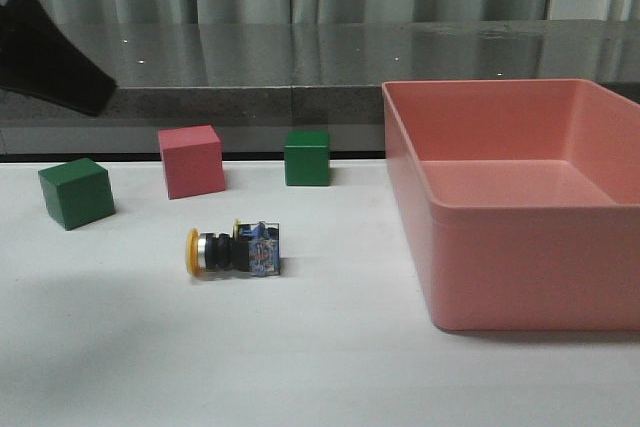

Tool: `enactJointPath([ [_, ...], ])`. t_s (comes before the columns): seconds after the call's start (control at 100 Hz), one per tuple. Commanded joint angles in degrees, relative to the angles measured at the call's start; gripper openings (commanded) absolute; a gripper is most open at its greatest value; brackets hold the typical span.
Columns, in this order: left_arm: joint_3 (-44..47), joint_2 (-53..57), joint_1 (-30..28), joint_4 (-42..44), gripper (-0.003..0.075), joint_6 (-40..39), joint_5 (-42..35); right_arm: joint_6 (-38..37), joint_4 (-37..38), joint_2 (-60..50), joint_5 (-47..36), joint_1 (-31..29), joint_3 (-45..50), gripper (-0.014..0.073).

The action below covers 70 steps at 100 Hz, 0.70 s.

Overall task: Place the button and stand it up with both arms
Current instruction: 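Lower the left gripper over the lying button and grasp its yellow cap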

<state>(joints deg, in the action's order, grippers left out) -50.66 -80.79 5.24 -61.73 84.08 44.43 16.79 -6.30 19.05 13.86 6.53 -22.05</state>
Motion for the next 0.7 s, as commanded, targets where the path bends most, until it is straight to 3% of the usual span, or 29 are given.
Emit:
enactJointPath([
  [0.0,-5.5,-2.9,0.5,-5.3,0.0545,7.7,11.9,0.0,-0.4,0.2,-4.5,-0.4,-1.5,-0.0109],
  [0.11,-10.1,-8.6,0.5,-5.3,0.0545,8.2,16.1,0.0,-0.4,0.2,-4.5,-0.4,-1.5,-0.0109],
  [0.36,-13.3,-14.9,0.5,-5.2,0.0545,8.2,7.8,0.0,-0.4,0.2,-4.5,-0.4,-1.5,-0.0109],
  [0.49,-13.3,-17.2,0.5,-7.2,0.0545,8.6,7.7,0.0,-0.4,0.2,-4.5,-0.4,-1.5,-0.0109],
  [0.69,-13.3,-19.8,0.5,-8.5,0.0545,22.1,9.0,0.0,-0.4,0.2,-4.5,-0.4,-1.5,-0.0109],
])
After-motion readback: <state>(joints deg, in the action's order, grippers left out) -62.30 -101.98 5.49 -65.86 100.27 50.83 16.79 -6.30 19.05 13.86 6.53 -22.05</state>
